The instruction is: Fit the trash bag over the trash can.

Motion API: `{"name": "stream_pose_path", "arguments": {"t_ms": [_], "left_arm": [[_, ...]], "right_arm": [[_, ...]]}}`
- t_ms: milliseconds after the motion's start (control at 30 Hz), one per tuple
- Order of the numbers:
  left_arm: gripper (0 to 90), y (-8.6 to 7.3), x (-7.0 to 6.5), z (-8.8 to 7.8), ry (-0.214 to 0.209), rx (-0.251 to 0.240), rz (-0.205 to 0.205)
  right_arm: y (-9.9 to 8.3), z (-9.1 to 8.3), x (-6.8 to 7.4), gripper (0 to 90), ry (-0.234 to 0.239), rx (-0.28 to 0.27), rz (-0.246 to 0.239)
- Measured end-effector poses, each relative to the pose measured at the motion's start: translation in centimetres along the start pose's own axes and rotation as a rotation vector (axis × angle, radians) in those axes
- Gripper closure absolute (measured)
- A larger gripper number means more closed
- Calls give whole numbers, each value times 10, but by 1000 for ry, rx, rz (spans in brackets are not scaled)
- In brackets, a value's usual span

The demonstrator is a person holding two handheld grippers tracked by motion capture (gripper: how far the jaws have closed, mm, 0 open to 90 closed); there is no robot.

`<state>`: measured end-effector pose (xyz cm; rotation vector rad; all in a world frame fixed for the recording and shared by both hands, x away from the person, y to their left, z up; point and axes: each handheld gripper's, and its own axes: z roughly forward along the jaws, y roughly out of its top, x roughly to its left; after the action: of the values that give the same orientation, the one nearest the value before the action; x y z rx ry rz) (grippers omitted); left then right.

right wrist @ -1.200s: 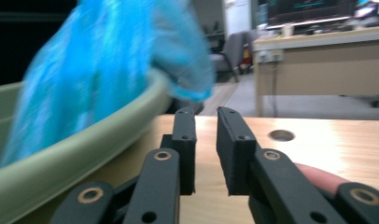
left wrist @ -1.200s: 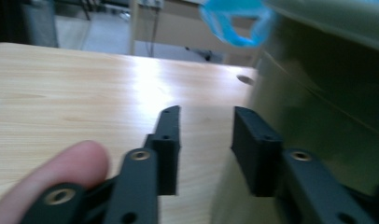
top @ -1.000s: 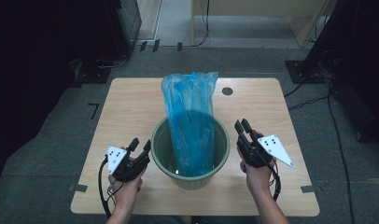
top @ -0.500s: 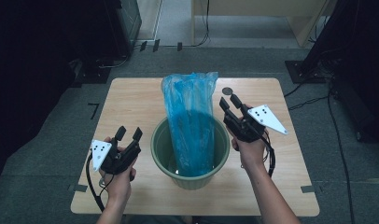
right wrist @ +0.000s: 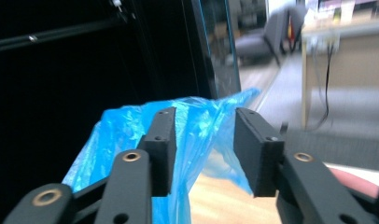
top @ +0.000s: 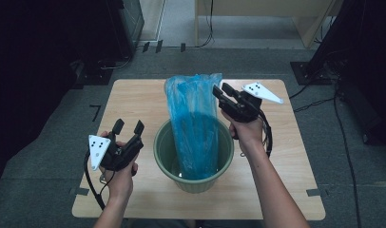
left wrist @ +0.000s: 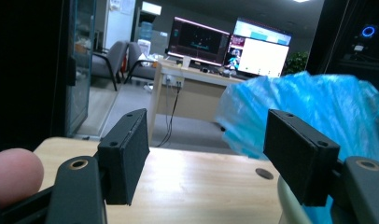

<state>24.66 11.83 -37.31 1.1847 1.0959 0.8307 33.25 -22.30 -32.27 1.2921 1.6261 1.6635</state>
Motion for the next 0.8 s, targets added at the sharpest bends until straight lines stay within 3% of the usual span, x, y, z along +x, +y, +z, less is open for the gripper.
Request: {"name": "stream_pose_path", "arguments": {"t_ms": [33, 67, 100, 133, 267, 367, 433, 500, 567, 600, 667, 800], "left_arm": [[301, 1, -1, 1, -3, 0, 2], [300, 3, -2, 1, -6, -1, 4], [300, 4, -3, 2, -11, -2, 5], [300, 5, -4, 3, -15, -4, 4], [300, 8, -8, 2, -29, -21, 3], [301, 10, -10, 1, -34, -31, -1], [301, 12, -11, 0, -38, -42, -1], [301, 14, -14, -2, -44, -53, -2], [301, 18, -17, -5, -59, -67, -3], [301, 18, -17, -5, -59, -67, -3], [301, 24, -21, -9, -81, -82, -7], [301, 30, -27, -12, -112, -103, -13]], "right_arm": [[0, 3, 1, 698, 4, 26, 6], [0, 6, 4, 828, -3, 49, -18], [0, 6, 4, 828, -3, 49, -18], [0, 5, 6, 891, -20, 33, -47], [-2, -9, 20, 900, 2, -35, -131], [-3, -16, 26, 900, 3, -80, -151], [-3, -30, 36, 900, 25, -161, -157], [-4, -34, 40, 900, 31, -186, -167], [-9, -46, 52, 900, 51, -251, -222], [-9, -46, 52, 900, 51, -251, -222], [-17, -60, 65, 900, 71, -292, -294], [-25, -74, 76, 900, 96, -320, -324]]}}
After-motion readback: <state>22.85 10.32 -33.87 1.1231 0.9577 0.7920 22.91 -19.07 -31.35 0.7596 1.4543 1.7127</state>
